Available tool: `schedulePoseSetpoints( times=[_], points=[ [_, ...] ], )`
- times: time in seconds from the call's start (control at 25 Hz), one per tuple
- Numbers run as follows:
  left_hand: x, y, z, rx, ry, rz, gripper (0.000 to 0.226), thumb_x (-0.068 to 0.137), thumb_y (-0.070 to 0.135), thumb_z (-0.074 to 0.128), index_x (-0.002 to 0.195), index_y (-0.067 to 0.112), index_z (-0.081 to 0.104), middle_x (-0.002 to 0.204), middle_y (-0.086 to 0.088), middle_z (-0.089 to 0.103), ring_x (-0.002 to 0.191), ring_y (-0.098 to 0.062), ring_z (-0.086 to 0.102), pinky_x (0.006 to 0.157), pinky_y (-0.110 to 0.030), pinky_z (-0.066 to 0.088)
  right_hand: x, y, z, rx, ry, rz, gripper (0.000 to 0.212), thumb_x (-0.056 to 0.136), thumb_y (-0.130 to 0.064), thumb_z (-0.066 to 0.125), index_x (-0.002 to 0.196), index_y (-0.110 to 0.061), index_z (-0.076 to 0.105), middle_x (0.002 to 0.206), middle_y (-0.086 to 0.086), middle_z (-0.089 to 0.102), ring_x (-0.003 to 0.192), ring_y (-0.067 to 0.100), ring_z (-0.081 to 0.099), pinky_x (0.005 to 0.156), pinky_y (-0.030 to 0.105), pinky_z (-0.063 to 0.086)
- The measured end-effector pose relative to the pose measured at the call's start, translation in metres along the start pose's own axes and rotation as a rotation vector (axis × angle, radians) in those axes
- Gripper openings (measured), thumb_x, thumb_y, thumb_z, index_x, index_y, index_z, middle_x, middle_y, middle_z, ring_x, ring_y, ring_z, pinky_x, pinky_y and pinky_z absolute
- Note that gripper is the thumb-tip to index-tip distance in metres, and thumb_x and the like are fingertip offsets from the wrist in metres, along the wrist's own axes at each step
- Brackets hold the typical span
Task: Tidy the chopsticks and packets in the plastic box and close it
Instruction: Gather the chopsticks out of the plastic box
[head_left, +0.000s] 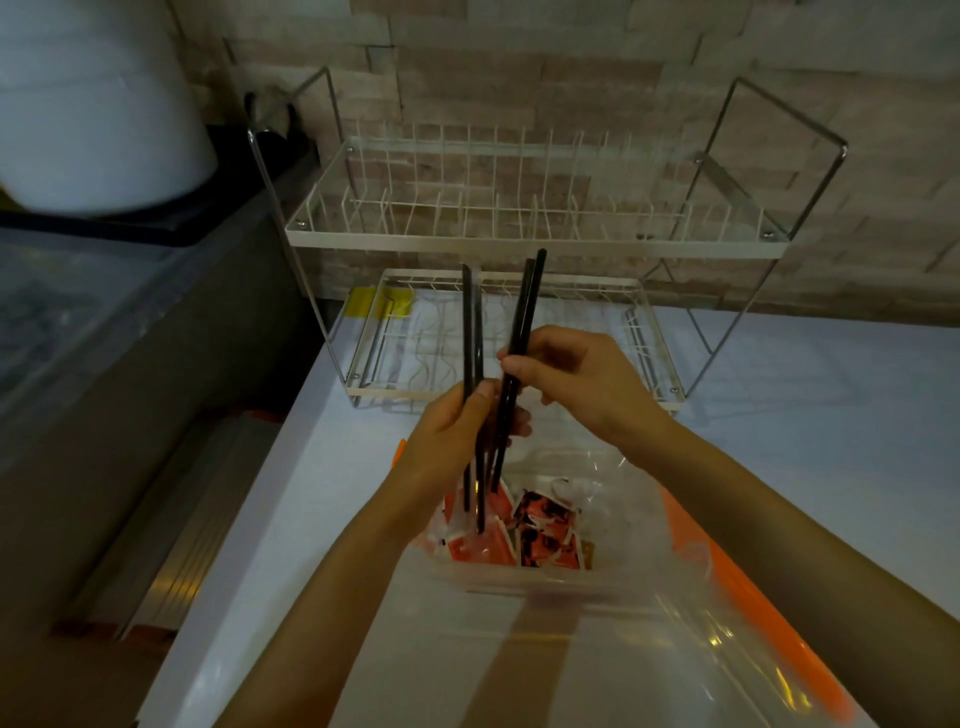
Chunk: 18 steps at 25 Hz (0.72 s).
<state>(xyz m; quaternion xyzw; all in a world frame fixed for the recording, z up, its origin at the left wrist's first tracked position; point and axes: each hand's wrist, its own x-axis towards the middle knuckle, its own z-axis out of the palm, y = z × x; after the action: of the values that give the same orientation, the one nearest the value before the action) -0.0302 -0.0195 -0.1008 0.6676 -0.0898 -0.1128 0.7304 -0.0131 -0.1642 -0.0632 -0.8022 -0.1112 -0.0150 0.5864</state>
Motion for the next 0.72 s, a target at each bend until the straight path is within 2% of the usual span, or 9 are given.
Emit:
schedulePoseSetpoints(
  times=[0.16,0.28,0.36,0.44,0.52,0.6,0.72],
  points=[
    [-0.002,-0.002,0.005,-0.043,-0.048,-0.039,0.03,0.096,0.034,0.033,0.09,0.029,0.061,0.06,0.008,0.065,0.061,-0.006,0.062,0.062,-0.019,0.052,-0.001,0.0,0.003,0.014,-0.006,-0.01,0.012,0.082,-0.009,0.063,0.092,-0.006,0.068,0.065,-0.013,0.061,0.055,-0.013,0.058,0.053,0.0,0.041],
    [-0.004,-0.004,0.006,-0.051,-0.081,-0.062,0.031,0.096,0.037,0.03,0.091,0.026,0.059,0.055,0.01,0.056,0.053,-0.004,0.052,0.056,-0.017,0.046,-0.004,0.002,0.004,0.0,-0.027,-0.003,0.005,0.082,-0.009,0.062,0.085,-0.012,0.066,0.051,-0.02,0.062,0.053,-0.013,0.058,0.054,0.0,0.041],
    [-0.005,-0.004,0.008,-0.064,-0.1,-0.065,0.032,0.095,0.038,0.03,0.091,0.023,0.058,0.053,0.012,0.05,0.049,-0.002,0.046,0.052,-0.014,0.042,-0.005,0.001,0.004,0.003,-0.038,0.012,0.009,0.084,-0.01,0.061,0.078,-0.017,0.062,0.047,-0.022,0.062,0.051,-0.012,0.057,0.05,0.0,0.04],
    [-0.005,-0.003,0.01,-0.05,-0.083,-0.049,0.029,0.094,0.038,0.034,0.088,0.023,0.058,0.05,0.014,0.043,0.047,-0.001,0.039,0.05,-0.012,0.039,-0.004,-0.001,0.003,0.001,-0.034,0.023,0.012,0.087,-0.013,0.057,0.076,-0.016,0.062,0.052,-0.016,0.061,0.051,-0.012,0.056,0.049,0.0,0.039],
    [-0.005,0.0,0.012,-0.02,-0.06,-0.022,0.023,0.093,0.033,0.038,0.086,0.022,0.057,0.047,0.015,0.038,0.045,0.0,0.036,0.048,-0.012,0.037,-0.002,-0.003,0.003,-0.036,-0.03,0.018,0.017,0.091,-0.018,0.05,0.083,-0.013,0.063,0.067,-0.013,0.06,0.054,-0.012,0.056,0.051,0.001,0.04],
    [-0.003,0.002,0.013,0.017,-0.045,-0.006,0.021,0.093,0.028,0.04,0.084,0.02,0.056,0.041,0.015,0.037,0.042,0.0,0.035,0.045,-0.011,0.036,0.001,-0.003,0.002,-0.078,-0.03,0.0,0.02,0.092,-0.019,0.047,0.091,-0.008,0.065,0.072,-0.013,0.06,0.057,-0.013,0.055,0.052,0.001,0.041],
    [-0.003,0.002,0.009,0.003,0.004,0.0,0.024,0.095,0.025,0.038,0.078,0.016,0.052,0.039,0.013,0.035,0.04,-0.001,0.032,0.043,-0.012,0.033,0.001,-0.001,0.001,-0.079,-0.063,0.01,0.02,0.094,-0.021,0.044,0.094,-0.017,0.063,0.075,-0.014,0.061,0.059,-0.012,0.056,0.052,0.003,0.043]
  ],
)
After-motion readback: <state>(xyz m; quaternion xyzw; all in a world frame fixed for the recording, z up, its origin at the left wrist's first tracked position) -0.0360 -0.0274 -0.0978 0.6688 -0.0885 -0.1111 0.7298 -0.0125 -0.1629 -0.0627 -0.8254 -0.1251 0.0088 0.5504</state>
